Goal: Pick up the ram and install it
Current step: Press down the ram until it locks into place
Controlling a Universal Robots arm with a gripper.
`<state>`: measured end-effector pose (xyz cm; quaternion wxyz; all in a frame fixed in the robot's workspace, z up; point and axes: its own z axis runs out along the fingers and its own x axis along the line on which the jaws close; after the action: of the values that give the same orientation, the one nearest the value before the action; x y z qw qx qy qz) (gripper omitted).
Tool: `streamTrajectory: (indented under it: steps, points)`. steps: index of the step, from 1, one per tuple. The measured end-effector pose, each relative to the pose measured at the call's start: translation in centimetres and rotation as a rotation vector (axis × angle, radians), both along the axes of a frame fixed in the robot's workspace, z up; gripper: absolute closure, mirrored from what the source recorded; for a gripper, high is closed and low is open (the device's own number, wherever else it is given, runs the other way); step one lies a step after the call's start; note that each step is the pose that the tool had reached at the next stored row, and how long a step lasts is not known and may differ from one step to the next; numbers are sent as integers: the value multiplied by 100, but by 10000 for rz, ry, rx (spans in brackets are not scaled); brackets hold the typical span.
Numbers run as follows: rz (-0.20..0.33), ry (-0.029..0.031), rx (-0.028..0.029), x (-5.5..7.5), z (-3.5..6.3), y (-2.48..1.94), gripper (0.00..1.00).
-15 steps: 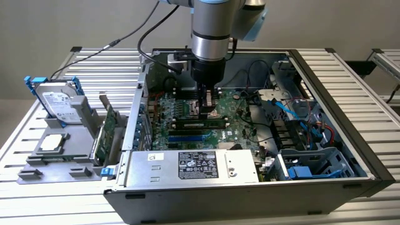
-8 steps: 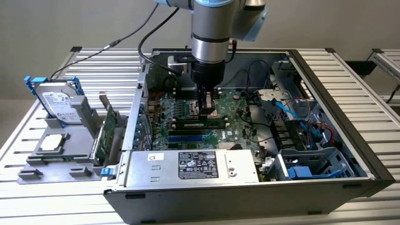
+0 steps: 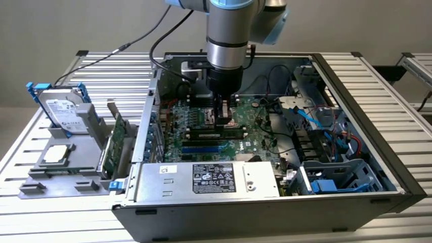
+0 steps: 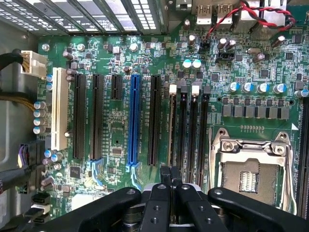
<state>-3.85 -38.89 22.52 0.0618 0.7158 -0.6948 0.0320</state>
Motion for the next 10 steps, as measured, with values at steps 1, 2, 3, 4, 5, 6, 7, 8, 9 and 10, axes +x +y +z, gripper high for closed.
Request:
streamTrajectory:
  steps: [1, 2, 3, 4, 5, 6, 7, 8, 9, 10]
  points:
    - [-8, -2, 7, 0, -9, 1, 89]
    - [-14, -1, 2, 0, -13, 1, 89]
    - [-19, -1, -2, 1, -13, 0, 89]
    - [-25, 5, -5, 1, -9, 0, 89]
    - [-28, 17, 16, 2, 13, 2, 89]
    - [-29, 41, 9, 2, 49, 1, 89]
    - [-33, 60, 0, 1, 83, 0, 89]
    - [-35, 75, 0, 1, 111, 0, 89]
    - [-37, 89, 1, 1, 129, 0, 89]
    - [-38, 94, 1, 1, 134, 0, 89]
